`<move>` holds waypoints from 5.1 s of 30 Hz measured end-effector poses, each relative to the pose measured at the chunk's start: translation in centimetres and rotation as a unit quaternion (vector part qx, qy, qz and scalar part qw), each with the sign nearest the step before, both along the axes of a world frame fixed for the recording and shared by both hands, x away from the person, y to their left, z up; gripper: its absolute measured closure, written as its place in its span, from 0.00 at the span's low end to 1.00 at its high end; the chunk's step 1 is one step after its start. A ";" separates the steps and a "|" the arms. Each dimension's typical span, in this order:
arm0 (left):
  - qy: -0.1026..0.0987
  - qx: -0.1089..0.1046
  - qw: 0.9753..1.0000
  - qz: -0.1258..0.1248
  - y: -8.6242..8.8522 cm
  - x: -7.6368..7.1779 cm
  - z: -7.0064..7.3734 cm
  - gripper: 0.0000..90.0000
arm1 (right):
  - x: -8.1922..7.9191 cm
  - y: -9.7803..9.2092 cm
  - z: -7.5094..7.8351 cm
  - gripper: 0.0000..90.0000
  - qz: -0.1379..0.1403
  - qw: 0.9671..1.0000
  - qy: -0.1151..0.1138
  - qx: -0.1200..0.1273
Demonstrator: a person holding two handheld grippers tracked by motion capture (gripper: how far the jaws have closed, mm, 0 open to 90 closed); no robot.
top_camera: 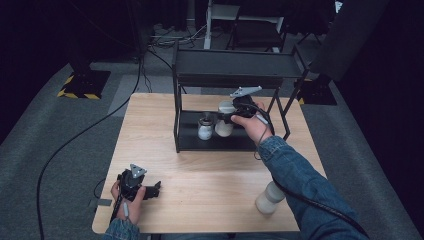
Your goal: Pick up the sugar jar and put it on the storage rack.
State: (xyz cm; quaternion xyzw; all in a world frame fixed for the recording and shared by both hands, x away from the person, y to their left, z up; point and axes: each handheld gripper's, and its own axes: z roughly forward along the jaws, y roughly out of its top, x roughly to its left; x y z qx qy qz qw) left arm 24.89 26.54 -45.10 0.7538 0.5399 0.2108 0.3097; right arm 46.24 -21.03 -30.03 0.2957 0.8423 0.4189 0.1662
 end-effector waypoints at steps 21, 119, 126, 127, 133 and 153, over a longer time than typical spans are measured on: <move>0.000 0.000 1.000 0.000 0.0 0.0 0.0 0.00 | 1.1 0.4 -2.1 0.37 -0.017 1.000 0.017 -0.010; 0.000 0.000 1.000 0.003 0.0 -0.1 0.0 0.00 | -8.4 -10.9 1.3 0.18 -0.063 0.997 -0.010 0.049; 0.000 0.001 1.000 0.003 0.0 -0.1 0.0 0.00 | -9.6 -11.5 1.3 0.16 -0.061 0.997 -0.008 0.049; 0.000 0.000 1.000 0.003 -0.1 -0.1 0.0 0.00 | -9.7 -11.6 1.3 0.16 -0.061 0.997 -0.007 0.048; 0.000 0.000 1.000 0.003 -0.1 -0.1 0.0 0.00 | -10.8 -12.0 1.4 0.14 -0.065 0.997 -0.014 0.041; 0.000 0.000 1.000 0.003 0.0 0.0 0.0 0.00 | -14.6 -13.2 1.0 0.14 -0.057 0.997 -0.023 0.047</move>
